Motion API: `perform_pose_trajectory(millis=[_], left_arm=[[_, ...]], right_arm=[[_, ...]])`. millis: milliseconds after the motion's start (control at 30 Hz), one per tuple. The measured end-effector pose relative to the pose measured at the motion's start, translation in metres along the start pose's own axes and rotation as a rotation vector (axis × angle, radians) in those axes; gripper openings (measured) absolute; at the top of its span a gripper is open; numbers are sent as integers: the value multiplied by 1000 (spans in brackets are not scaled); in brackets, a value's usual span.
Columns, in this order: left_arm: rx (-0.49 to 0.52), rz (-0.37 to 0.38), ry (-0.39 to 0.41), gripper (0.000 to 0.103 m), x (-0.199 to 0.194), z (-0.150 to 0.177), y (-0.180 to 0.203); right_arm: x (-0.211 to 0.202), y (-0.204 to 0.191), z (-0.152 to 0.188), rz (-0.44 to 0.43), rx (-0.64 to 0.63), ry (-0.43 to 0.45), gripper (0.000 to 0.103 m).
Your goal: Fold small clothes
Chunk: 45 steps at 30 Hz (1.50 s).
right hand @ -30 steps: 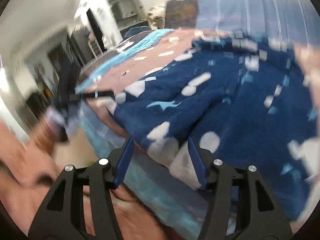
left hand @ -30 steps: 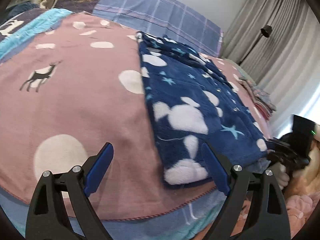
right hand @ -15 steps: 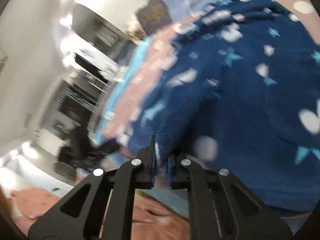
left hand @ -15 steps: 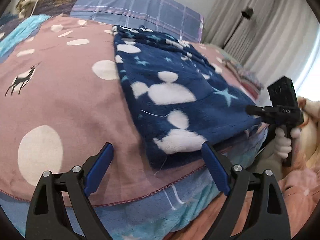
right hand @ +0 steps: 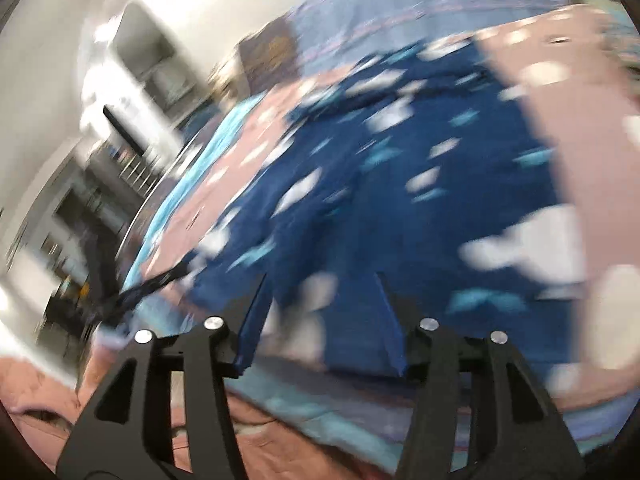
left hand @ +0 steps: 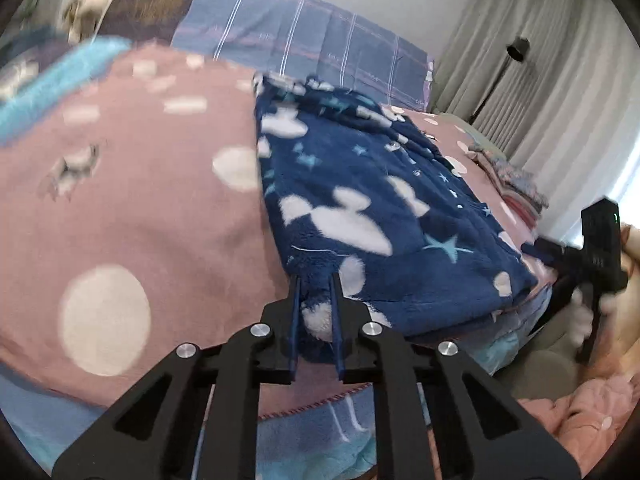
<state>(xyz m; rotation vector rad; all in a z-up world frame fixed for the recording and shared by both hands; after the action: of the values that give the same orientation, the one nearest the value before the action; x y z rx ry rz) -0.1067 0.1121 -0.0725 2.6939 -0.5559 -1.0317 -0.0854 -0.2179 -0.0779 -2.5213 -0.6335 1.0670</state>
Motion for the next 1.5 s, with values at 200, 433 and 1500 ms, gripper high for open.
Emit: perform_pose_trajectory(millis=[200, 433, 1500], left_arm=[[6, -33, -3, 22, -1, -9, -4], [-108, -33, -107, 70, 41, 2, -26], [-91, 221, 87, 9, 11, -60, 39]], right_arm=[[-33, 97, 6, 301, 206, 59, 60], [-22, 121, 24, 117, 348, 33, 64], [-39, 67, -20, -232, 382, 164, 10]])
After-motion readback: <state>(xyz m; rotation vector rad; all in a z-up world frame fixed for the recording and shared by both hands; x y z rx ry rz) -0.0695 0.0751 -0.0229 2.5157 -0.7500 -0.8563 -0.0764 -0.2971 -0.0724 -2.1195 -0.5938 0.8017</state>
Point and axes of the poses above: each gripper's, at about its wrist camera, not at the fingertips, and x roughly the way its jaws point, y to its right, z to its underside, the point moved 5 cm from there along x, roughly the way its jaws point, and after that the axes turned 1 degree about y, right-handed, at the moved point
